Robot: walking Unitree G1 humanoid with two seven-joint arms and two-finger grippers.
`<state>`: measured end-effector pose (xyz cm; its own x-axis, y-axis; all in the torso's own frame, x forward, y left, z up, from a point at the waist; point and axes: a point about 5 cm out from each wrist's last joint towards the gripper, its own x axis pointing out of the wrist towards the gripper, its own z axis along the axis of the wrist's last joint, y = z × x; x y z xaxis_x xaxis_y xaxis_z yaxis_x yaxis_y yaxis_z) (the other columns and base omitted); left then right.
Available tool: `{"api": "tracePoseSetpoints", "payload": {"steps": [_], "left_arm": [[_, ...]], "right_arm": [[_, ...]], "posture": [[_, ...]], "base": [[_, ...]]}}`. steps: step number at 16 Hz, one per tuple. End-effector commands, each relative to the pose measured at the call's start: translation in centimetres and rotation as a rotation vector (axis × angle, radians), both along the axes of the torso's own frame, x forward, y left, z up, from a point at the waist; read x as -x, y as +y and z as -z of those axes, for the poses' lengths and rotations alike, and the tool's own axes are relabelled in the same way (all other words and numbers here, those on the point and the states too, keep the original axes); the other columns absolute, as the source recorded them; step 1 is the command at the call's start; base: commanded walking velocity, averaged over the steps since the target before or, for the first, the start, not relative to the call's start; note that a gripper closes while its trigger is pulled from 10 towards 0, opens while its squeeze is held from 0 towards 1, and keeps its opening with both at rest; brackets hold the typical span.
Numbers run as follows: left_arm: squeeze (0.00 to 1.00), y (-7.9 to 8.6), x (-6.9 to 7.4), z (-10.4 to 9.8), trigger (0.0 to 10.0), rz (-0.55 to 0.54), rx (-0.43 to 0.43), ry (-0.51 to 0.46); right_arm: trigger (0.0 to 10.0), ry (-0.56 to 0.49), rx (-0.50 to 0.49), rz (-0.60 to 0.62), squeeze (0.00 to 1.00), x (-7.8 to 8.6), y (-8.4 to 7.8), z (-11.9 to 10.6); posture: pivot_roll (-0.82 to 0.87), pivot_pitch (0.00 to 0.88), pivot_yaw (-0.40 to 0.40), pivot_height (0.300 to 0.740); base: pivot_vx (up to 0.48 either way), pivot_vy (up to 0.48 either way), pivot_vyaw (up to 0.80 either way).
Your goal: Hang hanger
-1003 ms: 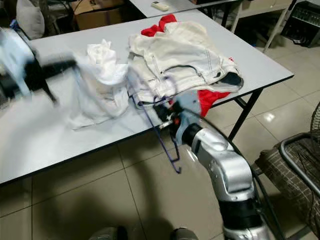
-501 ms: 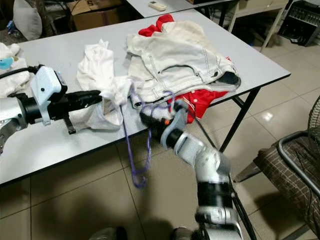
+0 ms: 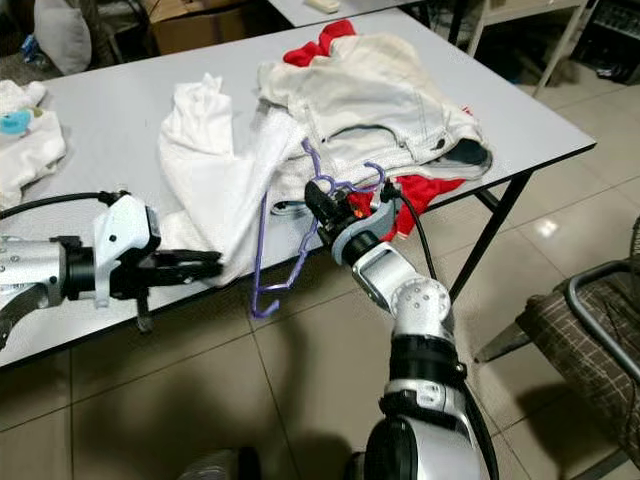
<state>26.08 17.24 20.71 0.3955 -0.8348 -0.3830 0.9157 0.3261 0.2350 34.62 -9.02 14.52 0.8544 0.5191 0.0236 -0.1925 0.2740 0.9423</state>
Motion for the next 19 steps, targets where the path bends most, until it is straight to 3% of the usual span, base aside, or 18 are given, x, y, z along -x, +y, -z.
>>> {"api": "tracePoseSetpoints", "payload": {"steps": [1, 8, 10, 13, 14, 17, 19], "left_arm": [[0.00, -0.5, 0.6, 0.3, 0.0, 0.049, 0.001, 0.040], [0.00, -3.9, 1.9, 1.5, 0.0, 0.203, 0.019, 0.133], [0.00, -5.3, 2.0, 1.2, 0.0, 0.244, 0.081, 0.137], [0.00, -5.6, 1.7, 1.8, 0.0, 0.235, 0.068, 0.154], [0.00, -6.4, 1.9, 1.2, 0.0, 0.262, 0.162, 0.197], [0.00, -7.6, 2.2, 1.6, 0.0, 0.295, 0.205, 0.268], [0.00, -8.8, 1.1, 2.6, 0.0, 0.216, 0.261, 0.271]], "right_arm": [[10.0, -0.034, -0.103, 0.006, 0.00, -0.7, 2.3, -1.9], [10.0, -0.013, -0.219, 0.036, 0.00, -2.1, 4.5, -3.1], [10.0, -0.009, -0.217, 0.030, 0.00, -2.2, 5.1, -3.1], [10.0, -0.007, -0.245, 0.032, 0.00, -2.3, 5.3, -3.2], [10.0, 0.010, -0.271, 0.049, 0.00, -2.4, 5.1, -3.1], [10.0, 0.026, -0.307, 0.059, 0.00, -2.5, 5.1, -3.0], [10.0, 0.028, -0.320, 0.052, 0.00, -2.5, 5.3, -3.1]], "posture": [[-0.02, 0.136, 0.082, 0.740], [-0.01, 0.143, 0.088, 0.740], [-0.01, 0.143, 0.088, 0.740], [-0.02, 0.142, 0.090, 0.740], [-0.01, 0.141, 0.087, 0.740], [-0.01, 0.139, 0.087, 0.740], [-0.02, 0.139, 0.088, 0.740]], "base": [[0.000, 0.000, 0.00], [0.000, 0.000, 0.00], [0.000, 0.000, 0.00], [0.000, 0.000, 0.00], [0.000, 0.000, 0.00], [0.000, 0.000, 0.00], [0.000, 0.000, 0.00]]}}
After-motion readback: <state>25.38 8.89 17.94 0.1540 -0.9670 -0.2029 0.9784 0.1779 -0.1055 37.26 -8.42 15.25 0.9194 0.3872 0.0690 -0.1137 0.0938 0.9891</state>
